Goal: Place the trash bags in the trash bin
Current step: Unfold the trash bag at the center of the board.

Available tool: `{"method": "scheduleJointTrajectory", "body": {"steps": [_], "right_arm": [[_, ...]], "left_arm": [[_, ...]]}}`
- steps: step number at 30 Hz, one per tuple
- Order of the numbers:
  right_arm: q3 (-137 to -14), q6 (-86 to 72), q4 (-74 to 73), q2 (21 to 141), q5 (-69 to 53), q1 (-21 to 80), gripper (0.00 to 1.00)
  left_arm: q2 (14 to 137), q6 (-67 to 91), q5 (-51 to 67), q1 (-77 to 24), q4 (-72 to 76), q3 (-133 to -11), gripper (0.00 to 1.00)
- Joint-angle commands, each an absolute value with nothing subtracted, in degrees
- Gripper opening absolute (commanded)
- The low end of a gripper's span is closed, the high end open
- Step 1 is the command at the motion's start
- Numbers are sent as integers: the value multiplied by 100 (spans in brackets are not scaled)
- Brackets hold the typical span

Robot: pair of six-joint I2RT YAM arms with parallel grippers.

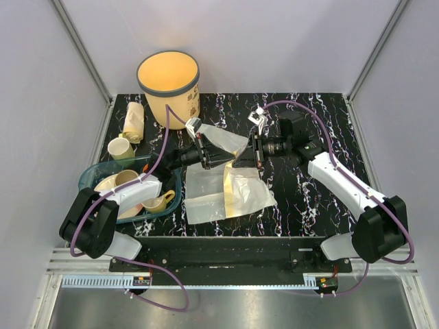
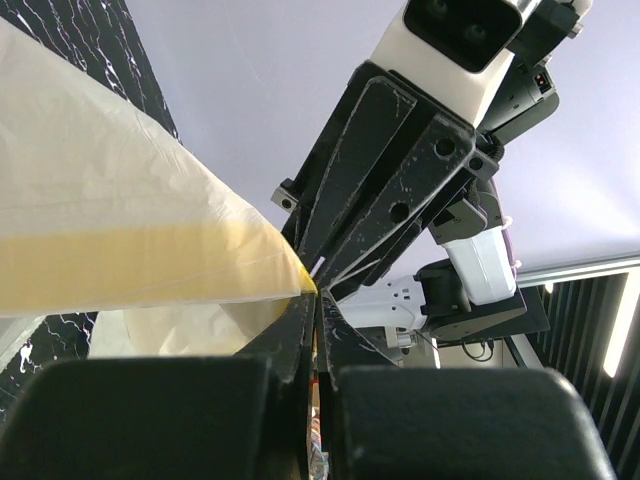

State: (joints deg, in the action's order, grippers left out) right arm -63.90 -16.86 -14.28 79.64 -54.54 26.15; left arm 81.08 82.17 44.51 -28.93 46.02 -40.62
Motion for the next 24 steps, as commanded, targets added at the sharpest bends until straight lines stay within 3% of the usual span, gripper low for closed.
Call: {"method": "scheduleJointTrajectory", "body": {"steps": [1,8,9,11,14,17,20,24], "right_arm": [[-6504,-1600,-1309,7691,-5432,2654,0],[-6355,-1450,-1345,7375,-5510,2654,0],[-6337,-1415,-1406,7331,-5519,2646,0],[-6285,-1196,-1520,7190,-5520,2619,0],[-6170,-1037,-1748,7058,-5537,2593,0],[-6030,-949,-1775,6961,-5502,2593,0],[-5968,-879,-1775,6935,-5537,2593,0],[-5968,-686,-1767,6926,-5651,2593,0]], "left_arm": [[8068,8306,4465,-2892,4808,-4034,0],[7981,8174,4474,-2831,4554,-3911,3],[7963,8096,4491,-2787,4553,-3902,9],[7875,8016,4579,-2638,4527,-3859,32],[7735,7928,4798,-2357,4561,-3753,48],[7577,7910,5071,-2259,4710,-3551,56],[7489,7910,5150,-2381,5035,-3436,57],[7514,7691,5308,-2645,5107,-3629,52]]}}
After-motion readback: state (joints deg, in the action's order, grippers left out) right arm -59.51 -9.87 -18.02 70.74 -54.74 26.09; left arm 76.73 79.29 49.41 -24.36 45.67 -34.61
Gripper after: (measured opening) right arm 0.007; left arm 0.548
